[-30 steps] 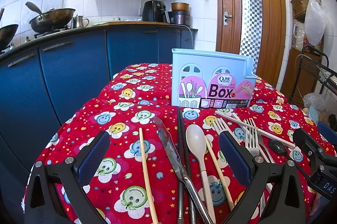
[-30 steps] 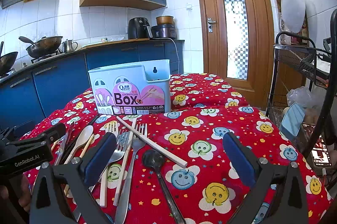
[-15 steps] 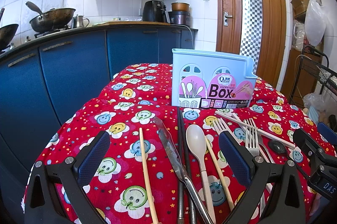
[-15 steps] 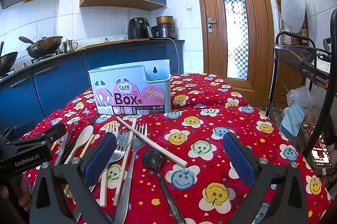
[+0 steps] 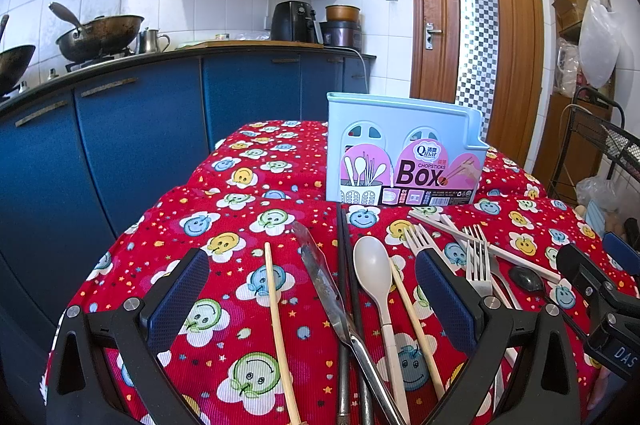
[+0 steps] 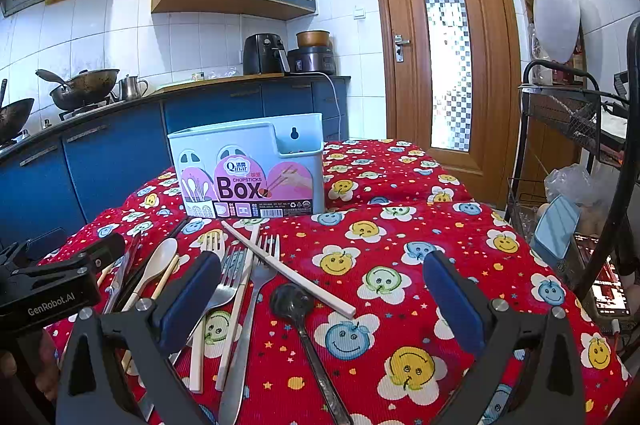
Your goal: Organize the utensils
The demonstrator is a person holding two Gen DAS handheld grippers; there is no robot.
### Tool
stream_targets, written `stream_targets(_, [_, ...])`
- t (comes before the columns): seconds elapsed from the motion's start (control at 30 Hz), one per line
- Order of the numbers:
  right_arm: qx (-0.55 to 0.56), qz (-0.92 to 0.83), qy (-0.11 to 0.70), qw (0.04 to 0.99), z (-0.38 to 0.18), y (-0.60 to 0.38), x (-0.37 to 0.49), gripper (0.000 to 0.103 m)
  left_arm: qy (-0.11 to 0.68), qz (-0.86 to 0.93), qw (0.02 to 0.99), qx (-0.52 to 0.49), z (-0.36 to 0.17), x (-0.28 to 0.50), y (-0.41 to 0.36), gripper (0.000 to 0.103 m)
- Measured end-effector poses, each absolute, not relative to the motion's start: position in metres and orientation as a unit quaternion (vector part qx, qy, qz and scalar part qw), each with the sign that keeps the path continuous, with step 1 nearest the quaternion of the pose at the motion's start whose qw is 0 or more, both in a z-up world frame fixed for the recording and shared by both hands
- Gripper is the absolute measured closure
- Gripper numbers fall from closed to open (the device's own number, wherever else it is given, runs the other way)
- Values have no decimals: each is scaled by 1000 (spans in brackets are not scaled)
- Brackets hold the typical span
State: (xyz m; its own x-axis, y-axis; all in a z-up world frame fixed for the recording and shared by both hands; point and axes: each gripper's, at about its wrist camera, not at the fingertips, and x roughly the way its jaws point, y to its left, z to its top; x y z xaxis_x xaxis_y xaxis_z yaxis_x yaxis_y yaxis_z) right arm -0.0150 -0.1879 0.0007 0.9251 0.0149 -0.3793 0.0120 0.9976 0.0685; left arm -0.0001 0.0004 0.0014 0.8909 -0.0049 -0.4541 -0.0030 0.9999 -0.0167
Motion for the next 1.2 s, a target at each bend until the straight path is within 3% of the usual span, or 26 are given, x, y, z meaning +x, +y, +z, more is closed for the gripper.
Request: stream_targets(1.2, [32, 10, 201, 979, 0, -187, -14, 0, 237, 14, 971, 26, 3, 0, -10, 1])
